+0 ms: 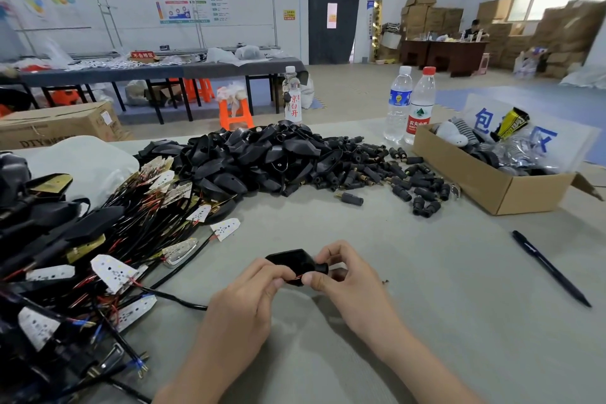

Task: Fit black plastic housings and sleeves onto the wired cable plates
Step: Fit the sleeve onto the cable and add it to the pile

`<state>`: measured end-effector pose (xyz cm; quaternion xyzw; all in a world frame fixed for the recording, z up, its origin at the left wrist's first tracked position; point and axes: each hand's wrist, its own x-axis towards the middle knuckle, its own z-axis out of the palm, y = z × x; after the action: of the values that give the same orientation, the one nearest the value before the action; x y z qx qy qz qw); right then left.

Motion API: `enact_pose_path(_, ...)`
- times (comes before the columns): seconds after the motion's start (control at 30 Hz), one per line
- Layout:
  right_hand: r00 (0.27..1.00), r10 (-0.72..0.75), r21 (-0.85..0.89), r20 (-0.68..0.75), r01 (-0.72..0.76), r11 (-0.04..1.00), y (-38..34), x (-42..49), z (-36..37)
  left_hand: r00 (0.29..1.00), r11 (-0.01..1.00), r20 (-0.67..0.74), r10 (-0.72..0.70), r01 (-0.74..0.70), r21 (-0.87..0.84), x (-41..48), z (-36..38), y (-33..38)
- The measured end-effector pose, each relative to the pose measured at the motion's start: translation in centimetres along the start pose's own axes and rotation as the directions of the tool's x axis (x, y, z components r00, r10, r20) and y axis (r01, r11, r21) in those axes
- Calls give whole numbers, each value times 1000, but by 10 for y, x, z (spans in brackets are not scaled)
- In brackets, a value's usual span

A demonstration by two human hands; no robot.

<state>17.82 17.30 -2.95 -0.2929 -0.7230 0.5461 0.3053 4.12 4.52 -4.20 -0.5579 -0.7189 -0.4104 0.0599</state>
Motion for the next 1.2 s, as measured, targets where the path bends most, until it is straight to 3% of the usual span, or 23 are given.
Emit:
enact_pose_path(0.23,997,-18,-13,73,19,1000,-1,-2,1,996,995,-72,-48,42,-91,2,-4,3)
enact_pose_path(0.47,995,-11,179,103,-7,984,-6,-3,-6,990,993,-83,-114,109,-52,3,-1,1)
enact_pose_path(0.73,995,-21,88,99,12,996,-3,-1,-9,992,993,-72,-105,100,-70,3,-3,3)
enact_pose_path(1.0,996,-6,201,91,-13,980,-7,-1,-6,998,999,-51,-31,31,9,2,-3,9)
enact_pose_path(1.2,995,-30,180,100,12,984,-7,-1,-3,996,998,-78,-47,44,-42,1,-2,8)
